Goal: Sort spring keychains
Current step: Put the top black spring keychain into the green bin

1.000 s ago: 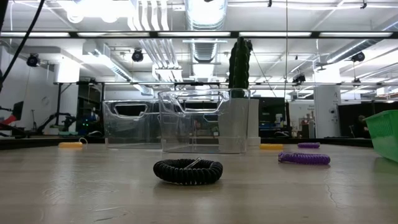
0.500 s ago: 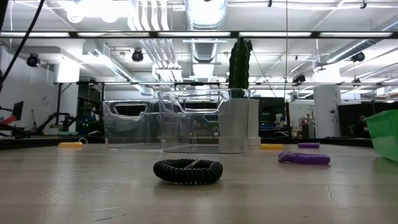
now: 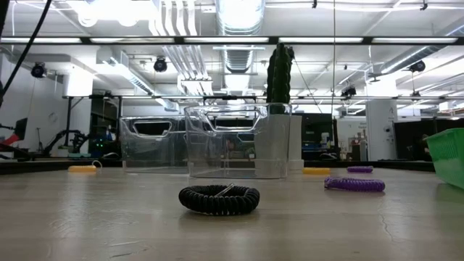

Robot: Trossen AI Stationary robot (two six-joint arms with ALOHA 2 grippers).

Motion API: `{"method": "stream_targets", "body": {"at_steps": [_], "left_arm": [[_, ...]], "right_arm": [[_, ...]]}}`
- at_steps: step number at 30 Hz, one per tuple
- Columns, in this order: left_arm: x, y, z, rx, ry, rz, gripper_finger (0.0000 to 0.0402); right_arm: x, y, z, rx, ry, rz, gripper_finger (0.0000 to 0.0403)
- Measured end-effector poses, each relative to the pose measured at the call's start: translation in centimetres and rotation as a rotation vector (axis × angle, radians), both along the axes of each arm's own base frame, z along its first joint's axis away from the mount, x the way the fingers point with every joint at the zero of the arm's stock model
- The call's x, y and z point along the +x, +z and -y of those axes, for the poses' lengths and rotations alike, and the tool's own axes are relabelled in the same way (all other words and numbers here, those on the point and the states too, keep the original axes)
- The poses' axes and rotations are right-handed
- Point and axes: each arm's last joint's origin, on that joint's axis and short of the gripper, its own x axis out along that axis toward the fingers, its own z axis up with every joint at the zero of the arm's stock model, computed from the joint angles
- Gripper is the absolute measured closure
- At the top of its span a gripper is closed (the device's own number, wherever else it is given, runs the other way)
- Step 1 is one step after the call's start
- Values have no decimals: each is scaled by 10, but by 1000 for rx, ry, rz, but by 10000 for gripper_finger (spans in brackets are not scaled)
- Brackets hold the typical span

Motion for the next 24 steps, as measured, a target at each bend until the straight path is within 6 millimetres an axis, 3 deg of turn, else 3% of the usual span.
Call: {"method": "stream_targets", "body": {"at_steps": [17,24], "left_arm": [[0,1,1,-8,0,3,401],[0,1,1,-10,1,6,401]], "right_arm": [[3,-4,-4,19,95,-21,277],[3,-4,-4,37,95,-24,331]]}}
